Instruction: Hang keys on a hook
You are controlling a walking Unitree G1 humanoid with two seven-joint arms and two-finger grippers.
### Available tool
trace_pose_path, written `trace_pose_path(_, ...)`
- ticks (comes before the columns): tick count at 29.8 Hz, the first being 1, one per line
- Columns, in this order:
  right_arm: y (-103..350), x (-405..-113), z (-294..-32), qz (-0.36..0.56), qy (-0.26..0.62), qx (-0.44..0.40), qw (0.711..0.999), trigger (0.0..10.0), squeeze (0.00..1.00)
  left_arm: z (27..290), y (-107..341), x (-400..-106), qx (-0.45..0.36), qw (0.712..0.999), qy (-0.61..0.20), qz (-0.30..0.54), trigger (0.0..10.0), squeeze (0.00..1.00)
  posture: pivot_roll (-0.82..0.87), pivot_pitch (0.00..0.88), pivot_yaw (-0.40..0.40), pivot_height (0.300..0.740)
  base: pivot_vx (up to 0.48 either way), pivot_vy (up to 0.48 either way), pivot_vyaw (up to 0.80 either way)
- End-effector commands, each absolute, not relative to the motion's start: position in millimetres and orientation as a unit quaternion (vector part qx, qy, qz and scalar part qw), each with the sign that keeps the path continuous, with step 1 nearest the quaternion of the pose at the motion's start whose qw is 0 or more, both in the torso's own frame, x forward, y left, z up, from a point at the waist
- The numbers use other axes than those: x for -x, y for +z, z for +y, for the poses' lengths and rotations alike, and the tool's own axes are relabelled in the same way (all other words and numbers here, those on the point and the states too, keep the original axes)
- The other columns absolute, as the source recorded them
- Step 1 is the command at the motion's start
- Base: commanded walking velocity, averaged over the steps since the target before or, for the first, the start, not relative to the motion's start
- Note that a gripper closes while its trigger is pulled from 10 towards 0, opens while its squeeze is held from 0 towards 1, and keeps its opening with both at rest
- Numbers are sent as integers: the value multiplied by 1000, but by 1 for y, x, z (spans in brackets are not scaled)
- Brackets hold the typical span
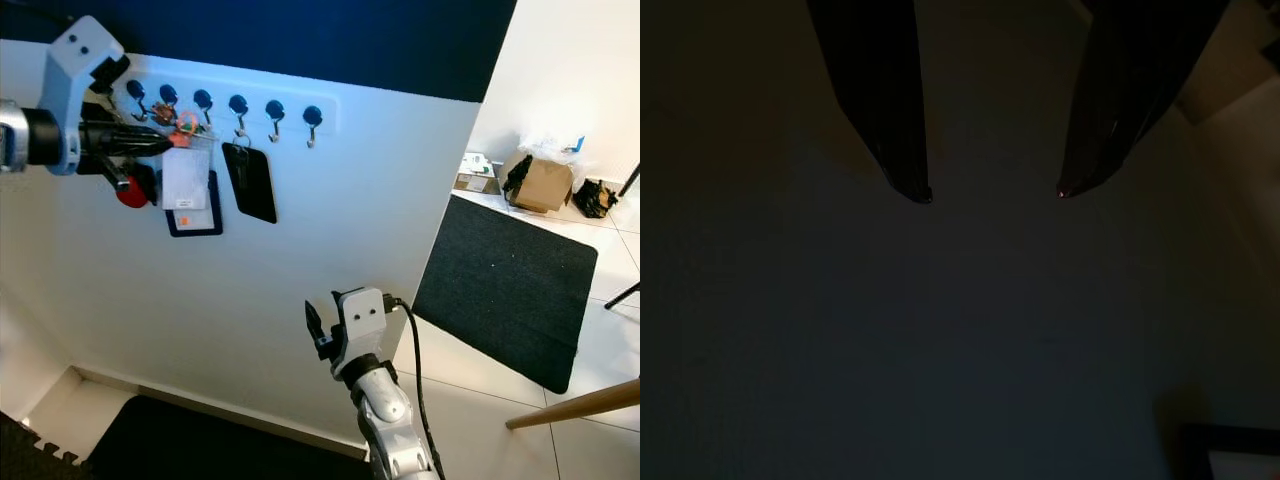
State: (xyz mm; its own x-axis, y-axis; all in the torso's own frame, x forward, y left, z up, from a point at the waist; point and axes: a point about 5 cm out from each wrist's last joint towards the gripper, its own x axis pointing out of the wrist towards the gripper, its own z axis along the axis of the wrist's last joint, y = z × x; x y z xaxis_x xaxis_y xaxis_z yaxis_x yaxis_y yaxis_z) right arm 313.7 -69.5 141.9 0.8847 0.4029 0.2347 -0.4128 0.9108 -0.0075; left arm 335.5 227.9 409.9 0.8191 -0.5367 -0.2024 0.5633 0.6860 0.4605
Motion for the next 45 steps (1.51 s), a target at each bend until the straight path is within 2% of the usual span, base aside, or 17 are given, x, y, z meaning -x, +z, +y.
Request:
trace_pose_path(1,137,-312,-70,-110,209,-18,972,10000,0,215,413,-335,-266,911,-316,14,10000,0,258,193,-1,740,0,0,0)
trace_pose_path(10,138,-313,-69,-112,213,-18,971,10000,0,208,410,-340,-274,912,-306,9,10000,0,259,188,-10,740,0,0,0)
trace_pose_path(21,137,-312,-69,-111,212,-18,971,10000,0,203,397,-340,-317,894,-314,38,10000,0,257,188,-3,740,0,0,0)
trace_pose_path(30,136,-311,-69,-109,211,-18,971,10000,0,193,413,-334,-317,889,-331,13,10000,0,258,192,2,740,0,0,0)
trace_pose_path(36,136,-311,-70,-108,209,-19,972,10000,0,197,422,-331,-315,895,-316,-1,10000,0,260,194,2,740,0,0,0)
trace_pose_path(45,136,-311,-70,-107,210,-18,972,10000,0,216,424,-318,-304,906,-295,-9,10000,0,261,198,-6,740,0,0,0)
